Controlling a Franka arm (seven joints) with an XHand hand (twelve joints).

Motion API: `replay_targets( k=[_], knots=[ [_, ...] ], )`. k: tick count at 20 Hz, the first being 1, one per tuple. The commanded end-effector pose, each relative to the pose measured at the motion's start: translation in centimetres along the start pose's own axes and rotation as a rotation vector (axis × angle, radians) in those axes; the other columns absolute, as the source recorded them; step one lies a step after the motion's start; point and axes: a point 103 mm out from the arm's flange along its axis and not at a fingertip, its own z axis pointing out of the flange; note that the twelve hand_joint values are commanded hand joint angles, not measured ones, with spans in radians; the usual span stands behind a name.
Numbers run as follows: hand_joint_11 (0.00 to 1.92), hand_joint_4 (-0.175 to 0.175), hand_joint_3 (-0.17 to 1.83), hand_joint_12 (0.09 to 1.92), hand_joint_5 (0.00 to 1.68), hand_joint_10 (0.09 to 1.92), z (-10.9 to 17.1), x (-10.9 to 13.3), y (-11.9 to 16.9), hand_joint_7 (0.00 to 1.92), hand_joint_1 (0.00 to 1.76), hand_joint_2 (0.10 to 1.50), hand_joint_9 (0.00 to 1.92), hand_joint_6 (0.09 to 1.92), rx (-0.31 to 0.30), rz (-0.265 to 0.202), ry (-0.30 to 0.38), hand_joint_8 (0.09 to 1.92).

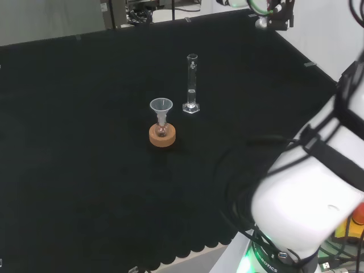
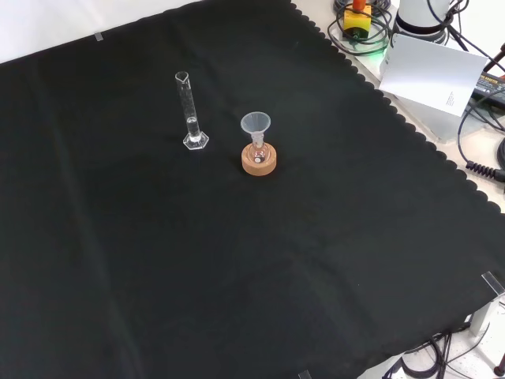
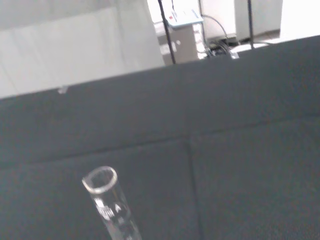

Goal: Pick up the graduated cylinder.

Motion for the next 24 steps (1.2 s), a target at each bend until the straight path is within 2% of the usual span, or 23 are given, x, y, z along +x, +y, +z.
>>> replay_targets(
  k=[1,7,10,15,20,24],
  knots=[
    [0.34,-0.024,0.27,1.33,0.43,0.60,17.0,-1.9,1.7,0.32,0.41,1.02,0.53,0.09,0.136,-0.014,0.237,0.62],
    [0.38,-0.029,0.28,1.32,0.48,0.58,18.3,-2.6,1.3,0.36,0.72,0.92,0.60,0.09,0.109,-0.025,0.349,0.63],
    [0.40,-0.030,0.40,1.31,0.50,0.53,19.2,-3.0,1.3,0.38,0.80,0.83,0.64,0.09,0.093,-0.046,0.423,0.61],
    [0.41,-0.026,0.55,1.30,0.49,0.51,20.1,-4.1,1.1,0.39,0.84,0.72,0.64,0.09,0.078,-0.108,0.520,0.61],
    [0.41,-0.024,0.56,1.30,0.49,0.51,20.6,-4.9,0.9,0.40,0.83,0.69,0.65,0.09,0.085,-0.149,0.552,0.61],
    [0.42,-0.021,0.59,1.31,0.49,0.51,21.9,-4.6,0.7,0.45,0.83,0.65,0.68,0.09,0.099,-0.174,0.594,0.60]
  ],
)
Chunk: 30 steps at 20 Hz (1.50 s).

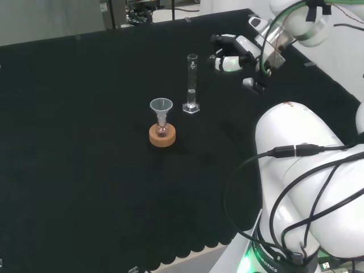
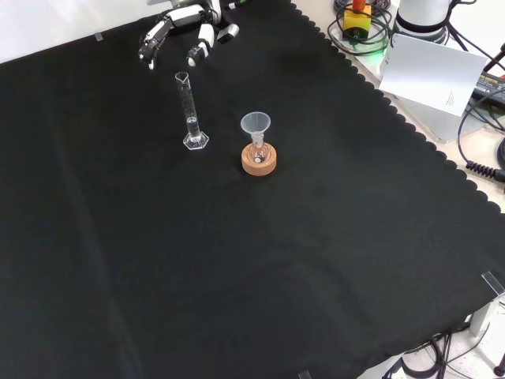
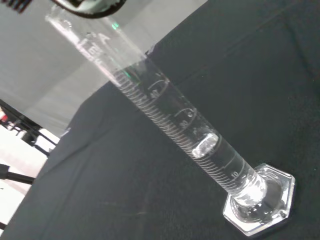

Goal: Pick up the graduated cylinder.

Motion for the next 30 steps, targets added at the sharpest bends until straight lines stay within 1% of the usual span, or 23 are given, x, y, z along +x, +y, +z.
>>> replay_targets(
  k=[1,5,8,9,10,12,14,18,20,24,27,30],
  knots=[
    [0.42,-0.018,0.59,1.31,0.49,0.51,1.8,-1.5,-0.5,0.46,0.84,0.65,0.69,0.09,0.030,-0.045,0.065,0.60],
    [0.45,-0.007,0.60,1.30,0.50,0.50,3.7,-1.6,0.1,0.46,0.87,0.63,0.69,0.09,0.058,-0.067,0.089,0.59],
    [0.47,-0.005,0.60,1.30,0.50,0.49,5.1,-1.9,0.3,0.45,0.89,0.63,0.68,0.09,0.053,-0.068,0.127,0.58],
    [0.48,-0.005,0.61,1.30,0.50,0.49,5.6,-1.9,0.4,0.45,0.89,0.63,0.68,0.09,0.053,-0.071,0.127,0.58],
    [0.48,-0.005,0.61,1.29,0.50,0.49,6.0,-2.0,0.4,0.46,0.90,0.63,0.69,0.09,0.050,-0.073,0.131,0.57],
    [0.50,-0.006,0.62,1.28,0.51,0.50,6.7,-2.1,0.5,0.49,0.93,0.62,0.72,0.09,0.039,-0.078,0.161,0.57],
    [0.51,-0.007,0.62,1.28,0.52,0.49,7.4,-2.0,0.5,0.52,0.95,0.61,0.74,0.09,0.034,-0.093,0.182,0.58],
    [0.52,-0.007,0.64,1.27,0.54,0.47,8.2,-1.7,0.6,0.55,0.97,0.61,0.76,0.09,0.026,-0.121,0.226,0.56],
    [0.54,-0.008,0.65,1.26,0.55,0.47,8.6,-1.4,0.6,0.57,0.97,0.61,0.77,0.09,0.031,-0.140,0.234,0.55],
    [0.56,-0.008,0.66,1.25,0.54,0.46,9.4,-1.5,0.7,0.55,0.98,0.60,0.78,0.09,0.045,-0.143,0.266,0.54],
    [0.57,-0.010,0.66,1.24,0.54,0.45,9.9,-1.5,0.8,0.53,0.98,0.60,0.77,0.09,0.033,-0.155,0.302,0.53],
    [0.60,-0.011,0.66,1.21,0.54,0.44,10.5,-1.5,1.0,0.54,0.99,0.60,0.79,0.09,0.015,-0.154,0.319,0.54]
  ],
)
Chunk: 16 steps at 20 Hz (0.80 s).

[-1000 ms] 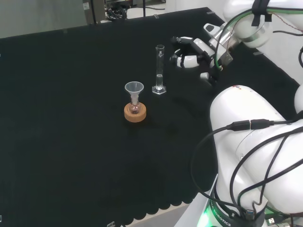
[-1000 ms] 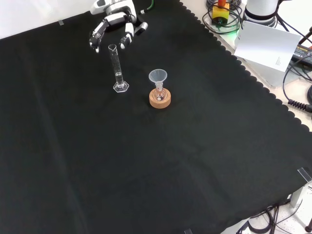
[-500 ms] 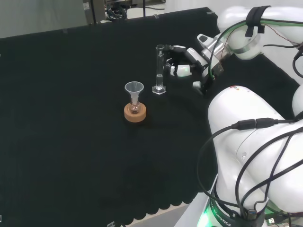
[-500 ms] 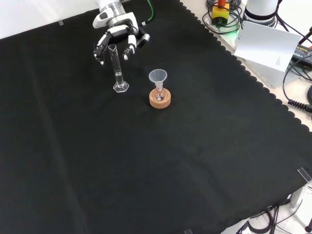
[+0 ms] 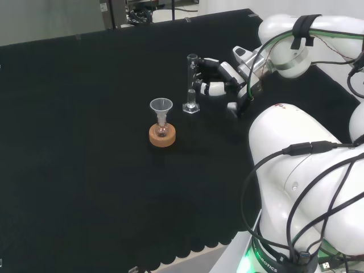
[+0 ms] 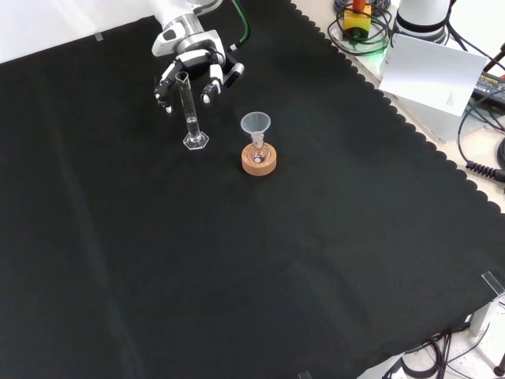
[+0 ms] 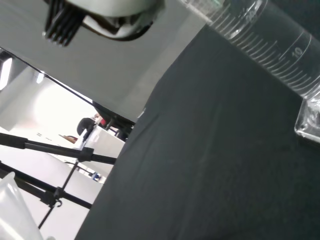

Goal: Pick up the graduated cylinder.

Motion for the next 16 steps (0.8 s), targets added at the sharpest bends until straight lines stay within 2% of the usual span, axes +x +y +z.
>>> replay_targets(
  k=[1,6,16],
  knots=[
    [0.61,-0.011,0.67,1.21,0.55,0.44,1.3,-0.4,0.3,0.55,1.00,0.60,0.80,0.09,-0.033,-0.012,0.051,0.54],
    [0.71,-0.006,0.66,1.13,0.65,0.40,2.3,-0.7,0.8,0.59,1.07,0.61,0.86,0.09,-0.057,-0.011,0.090,0.54],
    [0.77,-0.004,0.65,1.08,0.74,0.35,3.2,-0.7,1.0,0.65,1.12,0.62,0.94,0.13,-0.074,-0.014,0.109,0.53]
  ],
)
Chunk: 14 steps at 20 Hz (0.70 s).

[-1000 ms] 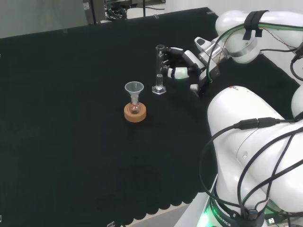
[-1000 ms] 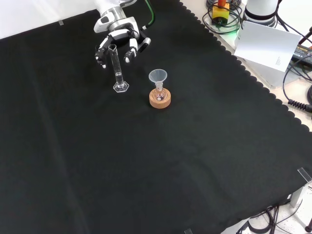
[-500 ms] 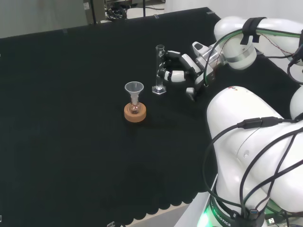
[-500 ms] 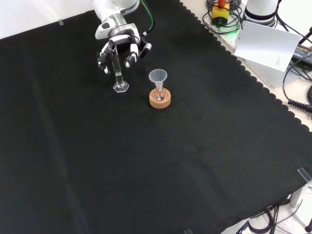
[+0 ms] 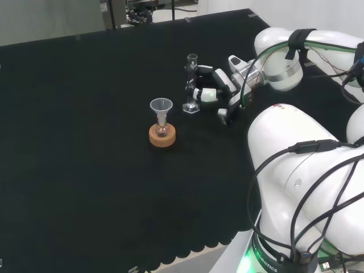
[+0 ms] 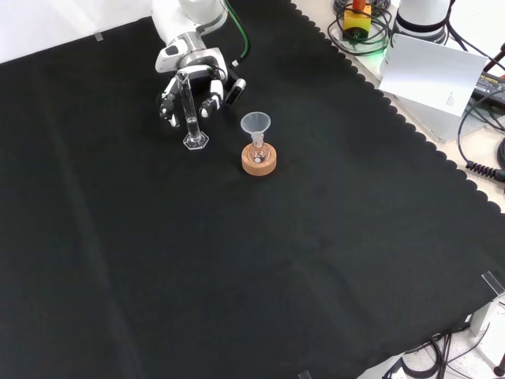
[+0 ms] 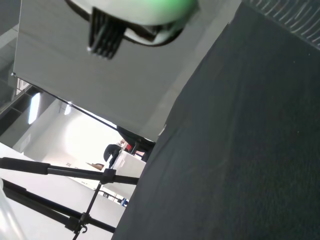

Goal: Pick up the graduated cylinder.

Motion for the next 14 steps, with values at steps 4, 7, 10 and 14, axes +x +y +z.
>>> replay_targets(
  k=[4,7,10,14],
  knots=[
    [0.83,-0.012,0.65,1.04,0.75,0.32,0.19,0.48,0.18,0.67,1.14,0.64,1.00,0.16,-0.013,-0.006,-0.006,0.53],
    [0.87,-0.015,0.65,1.01,0.74,0.27,0.04,0.59,0.14,0.69,1.15,0.65,1.05,0.20,-0.020,-0.006,-0.011,0.52],
    [0.91,-0.013,0.66,0.99,0.72,0.22,0.08,0.51,0.05,0.73,1.16,0.66,1.10,0.28,-0.025,-0.005,-0.006,0.51],
    [0.94,-0.009,0.67,0.96,0.71,0.18,0.06,0.51,0.00,0.77,1.17,0.66,1.14,0.39,-0.025,-0.007,-0.001,0.49]
  ],
)
